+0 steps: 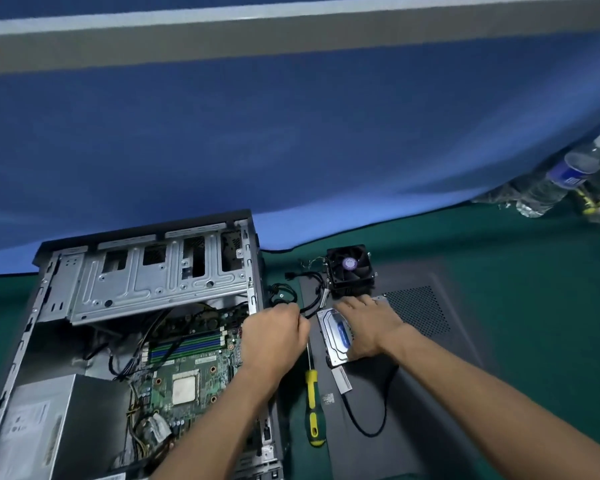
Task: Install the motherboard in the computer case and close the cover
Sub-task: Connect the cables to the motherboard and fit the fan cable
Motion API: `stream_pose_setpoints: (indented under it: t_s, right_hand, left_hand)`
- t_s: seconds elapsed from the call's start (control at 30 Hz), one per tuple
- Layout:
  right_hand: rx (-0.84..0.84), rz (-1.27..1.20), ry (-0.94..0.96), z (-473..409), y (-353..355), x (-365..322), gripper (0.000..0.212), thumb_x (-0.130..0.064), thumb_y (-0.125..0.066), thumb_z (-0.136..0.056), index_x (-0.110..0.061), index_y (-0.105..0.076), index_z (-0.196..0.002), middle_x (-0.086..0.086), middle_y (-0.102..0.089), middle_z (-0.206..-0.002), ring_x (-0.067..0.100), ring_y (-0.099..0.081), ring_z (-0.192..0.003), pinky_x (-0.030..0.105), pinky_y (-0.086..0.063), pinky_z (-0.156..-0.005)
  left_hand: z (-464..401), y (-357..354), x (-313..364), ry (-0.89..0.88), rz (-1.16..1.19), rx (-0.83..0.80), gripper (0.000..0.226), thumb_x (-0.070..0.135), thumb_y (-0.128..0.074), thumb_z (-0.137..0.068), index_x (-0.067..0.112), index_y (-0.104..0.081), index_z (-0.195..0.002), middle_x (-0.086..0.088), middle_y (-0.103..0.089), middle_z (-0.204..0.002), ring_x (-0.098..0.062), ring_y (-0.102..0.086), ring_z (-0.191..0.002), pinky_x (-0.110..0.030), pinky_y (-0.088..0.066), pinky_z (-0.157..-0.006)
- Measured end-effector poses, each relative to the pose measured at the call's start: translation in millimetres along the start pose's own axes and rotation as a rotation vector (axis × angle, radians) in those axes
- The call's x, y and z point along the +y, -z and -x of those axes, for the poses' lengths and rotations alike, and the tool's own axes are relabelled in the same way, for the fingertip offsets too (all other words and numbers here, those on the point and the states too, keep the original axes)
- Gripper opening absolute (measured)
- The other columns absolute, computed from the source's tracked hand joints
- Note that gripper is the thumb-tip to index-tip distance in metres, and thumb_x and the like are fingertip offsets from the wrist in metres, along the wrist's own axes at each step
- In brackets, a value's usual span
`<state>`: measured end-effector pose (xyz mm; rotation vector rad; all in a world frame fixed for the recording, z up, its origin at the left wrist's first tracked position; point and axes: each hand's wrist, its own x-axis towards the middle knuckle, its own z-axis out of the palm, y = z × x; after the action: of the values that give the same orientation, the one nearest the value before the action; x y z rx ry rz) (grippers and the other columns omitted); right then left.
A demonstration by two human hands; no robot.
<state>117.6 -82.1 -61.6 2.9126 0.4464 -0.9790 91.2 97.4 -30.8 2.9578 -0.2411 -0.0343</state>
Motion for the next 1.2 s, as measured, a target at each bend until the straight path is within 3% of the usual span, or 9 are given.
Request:
stream_pose_setpoints:
  t_s: [0.2,0.47,0.63,0.77,0.87,0.97,1.03,1.13,1.2]
  right_hand:
    - [-0.141,0.237,-0.003,-26.6,-21.5,-6.2,0.126,-0.048,-0.079,-0.069,-0.023,0.013,-0.151,0.015,0.001,-0.160,0.034,-0.005,-0.146,0.050,-0.012,-0.117]
    - [0.007,0.173,0.115,-14.6,-18.7,6.2,0.122,-0.048,-0.080,-0.064,-0.021,-0.001,-0.152,0.014,-0.025,-0.149,0.033,-0.023,-0.137,0.045,-0.020,-0.115]
    - [0.073,-0.131,0.117,13.8,10.2,12.6,0.120,-0.049,-0.076,-0.061,-0.028,0.000,-0.152,0.006,-0.025,-0.149,0.026,-0.027,-0.131,0.042,-0.030,-0.111]
    - [0.171,-0.396,0.111,36.6,52.7,5.3,0.119,-0.050,-0.071,-0.058,-0.031,-0.002,-0.152,0.001,-0.027,-0.148,0.022,-0.027,-0.130,0.036,-0.035,-0.106]
    - [0.218,-0.811,0.097,55.4,91.9,-4.2,0.121,-0.049,-0.075,-0.046,-0.032,-0.019,-0.152,-0.005,-0.044,-0.137,0.015,-0.040,-0.125,0.033,-0.037,-0.104]
    - [0.193,-1.283,0.158,71.5,127.9,-20.0,0.100,-0.044,-0.073,-0.041,-0.037,-0.047,-0.137,-0.007,-0.064,-0.114,0.009,-0.059,-0.104,0.029,-0.044,-0.095]
    - [0.118,-1.520,0.257,79.7,145.4,-34.5,0.083,-0.040,-0.069,-0.049,-0.024,-0.055,-0.130,-0.003,-0.067,-0.093,0.014,-0.061,-0.087,0.029,-0.046,-0.079]
    - [0.035,-1.892,0.355,84.5,166.2,-57.4,0.068,-0.038,-0.063,-0.067,0.003,-0.061,-0.121,0.019,-0.063,-0.108,0.031,-0.058,-0.092,0.037,-0.048,-0.080]
    - [0.022,-2.036,0.348,87.5,178.0,-76.3,0.058,-0.046,-0.060,-0.071,0.002,-0.072,-0.102,0.022,-0.066,-0.101,0.033,-0.064,-0.086,0.037,-0.054,-0.077]
  left_hand:
    - [1.3,1.1,3.3,0.039,0.000,-0.007,0.027,0.026,-0.048,-0.088,0.020,-0.043,-0.062,0.007,-0.045,-0.056,-0.014,-0.040,-0.047,-0.024,-0.026,-0.046]
    - [3.4,3.4,3.5,0.114,0.088,0.003,0.032,0.030,-0.051,-0.088,0.021,-0.042,-0.058,0.007,-0.045,-0.052,-0.012,-0.042,-0.048,-0.025,-0.024,-0.047]
    - [-8.0,14.0,-2.4,0.222,0.313,-0.022,0.039,0.033,-0.049,-0.090,0.019,-0.038,-0.055,0.006,-0.045,-0.050,-0.013,-0.044,-0.052,-0.022,-0.029,-0.048]
    - [-26.5,35.7,-10.5,0.300,0.549,-0.046,0.027,0.031,-0.052,-0.090,0.025,-0.052,-0.064,0.010,-0.059,-0.060,-0.008,-0.054,-0.058,-0.025,-0.040,-0.052]
    - [-41.2,56.7,-16.9,0.354,0.867,-0.070,0.017,0.026,-0.052,-0.091,0.023,-0.062,-0.078,0.002,-0.067,-0.074,-0.016,-0.057,-0.061,-0.032,-0.046,-0.060]
    - [-50.5,83.5,-17.8,0.373,1.121,-0.094,0.024,0.030,-0.050,-0.095,0.015,-0.064,-0.082,-0.010,-0.065,-0.085,-0.013,-0.051,-0.058,-0.026,-0.037,-0.054]
    - [-52.0,103.3,-18.1,0.357,1.218,-0.128,0.028,0.035,-0.045,-0.098,0.018,-0.064,-0.086,-0.005,-0.065,-0.089,-0.008,-0.053,-0.061,-0.023,-0.039,-0.052]
    - [-46.0,130.8,-25.0,0.301,1.340,-0.198,0.040,0.046,-0.040,-0.097,0.016,-0.066,-0.098,0.005,-0.068,-0.084,-0.009,-0.060,-0.062,-0.024,-0.047,-0.055]
    - [-40.1,146.1,-32.9,0.293,1.412,-0.210,0.041,0.050,-0.040,-0.096,0.018,-0.066,-0.101,0.007,-0.070,-0.086,-0.011,-0.067,-0.074,-0.026,-0.053,-0.057]
